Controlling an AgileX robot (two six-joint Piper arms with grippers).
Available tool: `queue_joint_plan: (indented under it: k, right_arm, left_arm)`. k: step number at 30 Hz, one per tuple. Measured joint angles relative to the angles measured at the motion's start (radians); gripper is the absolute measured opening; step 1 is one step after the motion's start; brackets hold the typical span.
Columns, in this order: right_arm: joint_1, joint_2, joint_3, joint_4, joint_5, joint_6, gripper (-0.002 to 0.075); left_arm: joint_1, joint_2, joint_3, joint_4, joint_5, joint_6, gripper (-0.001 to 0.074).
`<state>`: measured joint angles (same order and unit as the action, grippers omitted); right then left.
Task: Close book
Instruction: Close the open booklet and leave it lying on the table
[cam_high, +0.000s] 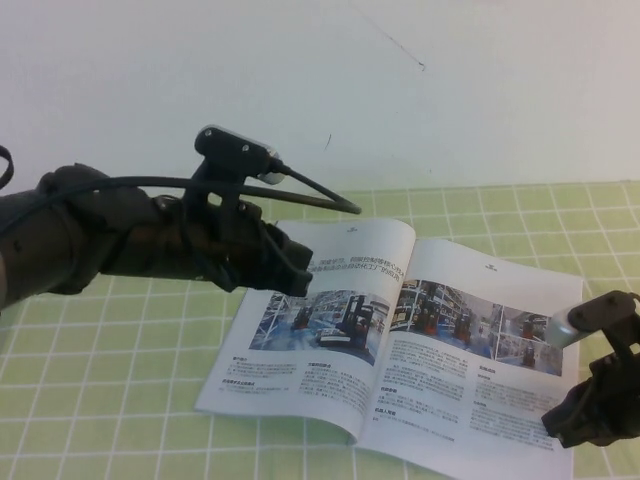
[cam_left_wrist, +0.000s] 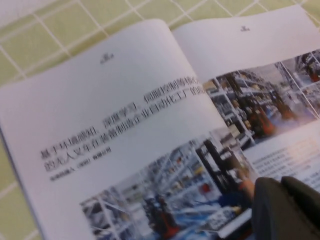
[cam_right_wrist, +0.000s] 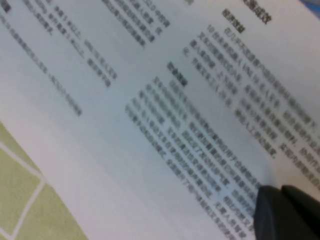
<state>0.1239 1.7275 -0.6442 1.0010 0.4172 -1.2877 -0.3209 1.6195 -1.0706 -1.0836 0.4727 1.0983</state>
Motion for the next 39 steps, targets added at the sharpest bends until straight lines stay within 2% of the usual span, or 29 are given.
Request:
queue_joint_plan:
  k: [5,9,14,19,22,34,39]
  right_arm:
    - [0.002,0.031,-0.015,0.009,0.009,-0.002,-0.0003]
    - [0.002,0.044,-0.017,0.009,0.017,-0.002,-0.0003]
    - [0.002,0.05,-0.025,0.009,0.027,-0.002,-0.0003]
    - [0.002,0.052,-0.025,0.011,0.027,-0.002,-0.0003]
    - [0.002,0.052,-0.025,0.011,0.028,-0.002,-0.0003]
    - [0.002,0.054,-0.025,0.013,0.031,0.0,-0.0003]
    - [0.002,0.054,-0.025,0.016,0.033,0.0,-0.0003]
  left_arm:
    - [0.0,0.029,-0.029,0.121,-0.145,-0.004,-0.0004]
    - [0.0,0.06,-0.033,0.282,-0.212,-0.141,-0.0004]
    - [0.0,0.117,-0.041,0.57,-0.191,-0.481,-0.0004]
    - [0.0,0.219,-0.16,0.992,0.036,-0.951,-0.0004]
    - [0.0,0.275,-0.247,1.133,0.12,-1.115,-0.0004]
    - [0.0,0.472,-0.402,1.188,0.155,-1.187,-0.0004]
    - [-0.013,0.478,-0.412,1.084,0.163,-1.193,-0.0004]
